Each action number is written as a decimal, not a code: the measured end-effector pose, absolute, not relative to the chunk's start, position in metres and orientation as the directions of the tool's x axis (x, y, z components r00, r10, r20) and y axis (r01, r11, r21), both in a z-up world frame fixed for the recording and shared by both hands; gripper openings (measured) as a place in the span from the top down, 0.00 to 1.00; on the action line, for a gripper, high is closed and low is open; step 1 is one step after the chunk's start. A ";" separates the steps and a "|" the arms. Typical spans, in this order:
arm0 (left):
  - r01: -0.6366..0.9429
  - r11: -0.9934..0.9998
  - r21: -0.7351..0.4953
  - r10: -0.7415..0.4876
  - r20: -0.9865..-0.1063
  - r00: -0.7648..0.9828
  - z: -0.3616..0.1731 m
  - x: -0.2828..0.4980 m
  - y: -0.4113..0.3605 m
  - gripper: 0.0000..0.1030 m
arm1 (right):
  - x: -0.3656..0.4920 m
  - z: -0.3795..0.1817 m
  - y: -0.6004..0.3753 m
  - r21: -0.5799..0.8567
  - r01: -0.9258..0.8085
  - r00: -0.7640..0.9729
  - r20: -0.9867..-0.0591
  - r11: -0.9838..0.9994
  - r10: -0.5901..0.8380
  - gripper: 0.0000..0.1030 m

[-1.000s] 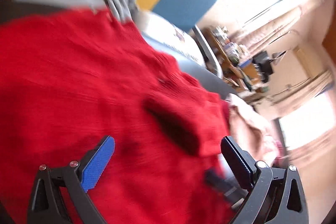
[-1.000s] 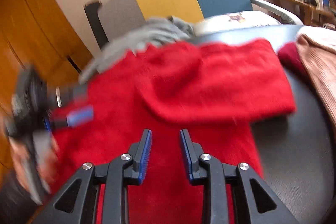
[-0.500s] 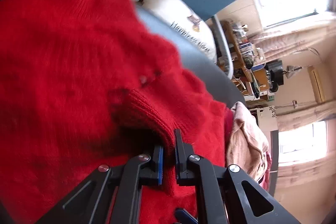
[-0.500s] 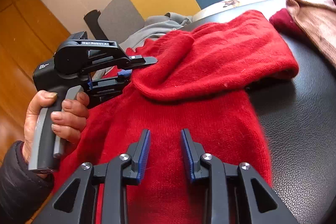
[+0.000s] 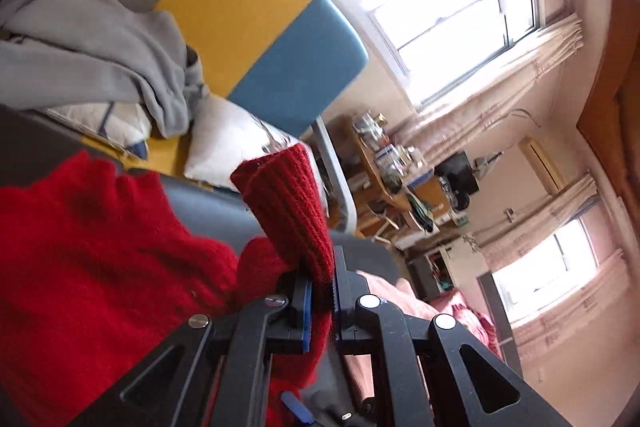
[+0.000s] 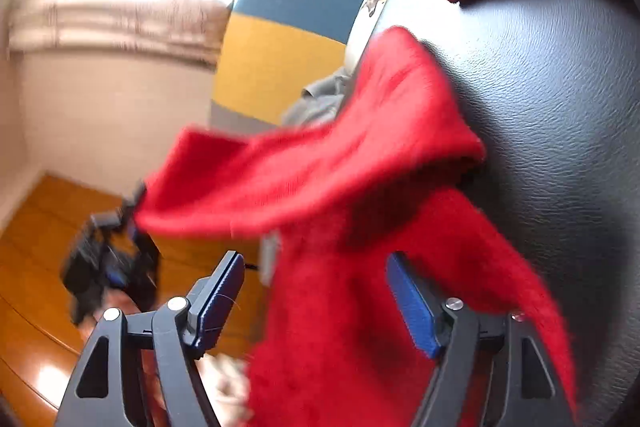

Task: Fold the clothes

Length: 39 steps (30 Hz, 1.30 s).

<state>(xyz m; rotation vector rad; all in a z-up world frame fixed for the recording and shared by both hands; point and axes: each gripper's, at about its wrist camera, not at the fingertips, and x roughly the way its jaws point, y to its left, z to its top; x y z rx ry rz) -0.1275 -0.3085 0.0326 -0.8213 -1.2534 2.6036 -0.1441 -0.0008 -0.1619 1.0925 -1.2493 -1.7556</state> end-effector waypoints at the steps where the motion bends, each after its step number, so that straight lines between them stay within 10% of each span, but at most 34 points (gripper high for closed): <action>1: 0.115 -0.638 -0.762 0.339 -0.412 -0.846 0.031 -0.123 -0.313 0.93 | -0.146 -0.162 0.000 0.964 0.055 -0.405 -0.218 -0.262 -0.888 0.21; 28: 0.442 -0.503 -0.743 0.175 -0.588 -0.790 -0.154 0.019 -0.410 0.92 | -0.154 -0.147 -0.056 0.626 0.302 -0.493 -0.544 -0.719 -0.680 0.18; 39: 0.405 -0.278 -0.871 0.135 -0.453 -0.881 -0.160 0.035 -0.434 0.43 | -0.154 -0.150 -0.056 0.644 0.312 -0.498 -0.514 -0.698 -0.698 0.17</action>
